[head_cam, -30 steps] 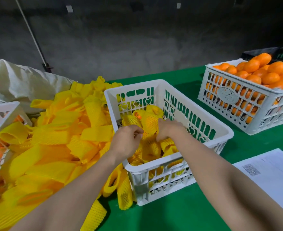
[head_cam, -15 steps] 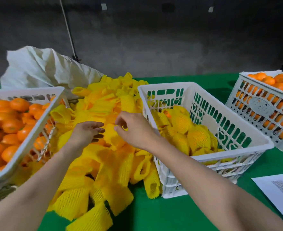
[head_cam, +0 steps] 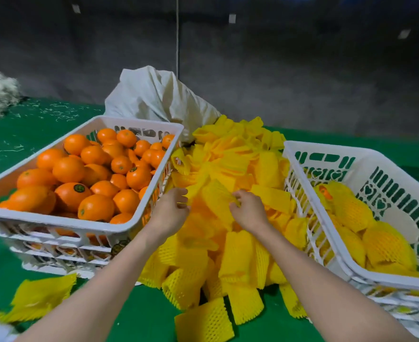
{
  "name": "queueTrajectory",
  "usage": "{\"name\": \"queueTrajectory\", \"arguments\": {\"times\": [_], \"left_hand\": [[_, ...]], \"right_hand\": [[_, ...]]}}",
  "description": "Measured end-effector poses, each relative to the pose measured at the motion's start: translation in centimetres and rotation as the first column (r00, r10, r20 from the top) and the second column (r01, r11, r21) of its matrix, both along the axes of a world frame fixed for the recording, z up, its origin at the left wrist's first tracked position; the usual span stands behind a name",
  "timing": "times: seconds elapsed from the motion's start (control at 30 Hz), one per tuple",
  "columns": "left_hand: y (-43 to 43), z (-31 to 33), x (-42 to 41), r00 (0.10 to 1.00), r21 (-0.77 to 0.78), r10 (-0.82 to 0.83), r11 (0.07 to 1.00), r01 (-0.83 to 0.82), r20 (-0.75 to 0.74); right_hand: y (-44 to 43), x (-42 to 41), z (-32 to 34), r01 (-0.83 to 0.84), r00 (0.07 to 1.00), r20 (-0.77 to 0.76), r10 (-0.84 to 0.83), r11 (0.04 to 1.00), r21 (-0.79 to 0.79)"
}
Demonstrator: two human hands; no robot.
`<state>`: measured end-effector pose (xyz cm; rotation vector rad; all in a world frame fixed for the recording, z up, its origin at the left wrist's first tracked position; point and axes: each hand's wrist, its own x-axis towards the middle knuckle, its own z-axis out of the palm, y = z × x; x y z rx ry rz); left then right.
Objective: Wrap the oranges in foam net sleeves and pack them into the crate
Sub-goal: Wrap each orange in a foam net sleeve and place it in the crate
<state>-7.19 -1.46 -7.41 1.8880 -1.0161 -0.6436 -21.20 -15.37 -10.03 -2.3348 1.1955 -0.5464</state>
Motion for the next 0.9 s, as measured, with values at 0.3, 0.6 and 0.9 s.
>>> {"name": "queueTrajectory", "arguments": {"times": [0.3,0.6,0.9], "left_hand": [[-0.6,1.5,-0.1,0.939,-0.262,-0.092,0.965,0.002,-0.331],[0.8,2.1,2.3,0.977,-0.367,0.105,0.93,-0.03,0.186],[5.3,3.7,13.0,0.93,0.025,0.047,0.998,-0.06,0.366]], "right_hand": [[4.1,-0.5,5.3,-0.314,0.879,0.478,0.011,0.768,0.559],[6.5,4.6,6.6,-0.241,0.897,0.223,0.381,0.845,-0.478],[7.7,7.8,6.7,-0.297,0.832,0.405,0.38,0.921,-0.253]]}}
